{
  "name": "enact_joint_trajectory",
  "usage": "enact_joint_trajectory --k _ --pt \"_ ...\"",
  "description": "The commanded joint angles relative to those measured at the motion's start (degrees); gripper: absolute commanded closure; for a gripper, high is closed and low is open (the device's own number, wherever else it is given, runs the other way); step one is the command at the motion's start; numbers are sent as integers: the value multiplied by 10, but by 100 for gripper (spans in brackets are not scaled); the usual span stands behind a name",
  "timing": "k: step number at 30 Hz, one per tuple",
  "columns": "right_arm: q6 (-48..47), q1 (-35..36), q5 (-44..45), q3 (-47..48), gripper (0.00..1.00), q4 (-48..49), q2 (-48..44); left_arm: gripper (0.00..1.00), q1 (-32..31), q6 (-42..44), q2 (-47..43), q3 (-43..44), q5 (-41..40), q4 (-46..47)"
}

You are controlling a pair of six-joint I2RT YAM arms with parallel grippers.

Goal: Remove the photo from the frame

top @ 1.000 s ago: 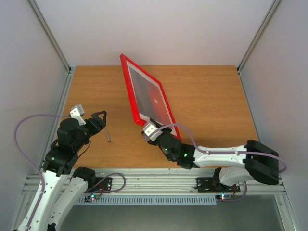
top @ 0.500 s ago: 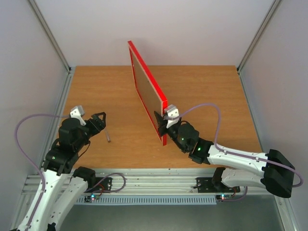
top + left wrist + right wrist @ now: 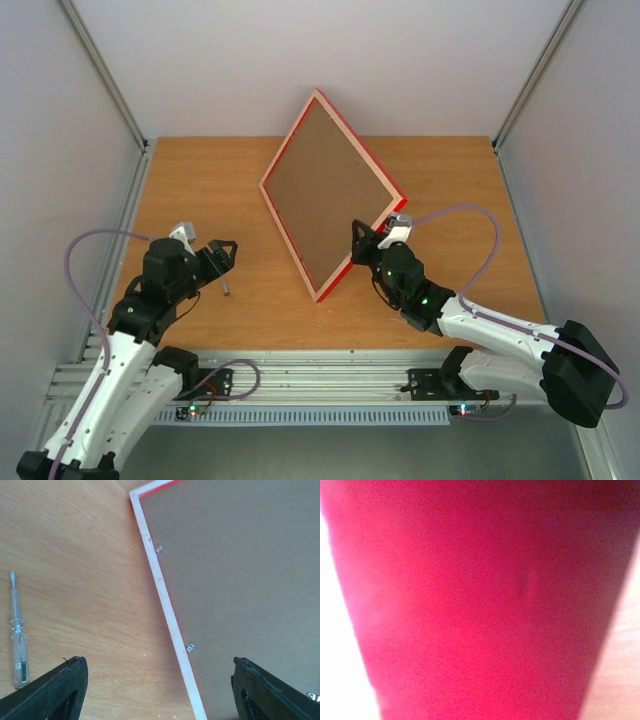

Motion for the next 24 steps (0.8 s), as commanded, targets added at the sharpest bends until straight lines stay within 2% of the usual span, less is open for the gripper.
enact_joint_trajectory --k 1,7,15,24 --pt "124 -4 -21 2 94 -114 5 21 3 -5 26 -10 37 51" --pt "211 -10 -12 -6 88 -167 12 20 3 -23 50 -40 63 98" --pt "270 -15 -19 -22 84 -162 46 20 3 -45 107 -71 103 150" --pt "332 -20 -60 -65 71 -146 97 20 3 -48 153 -91 115 188"
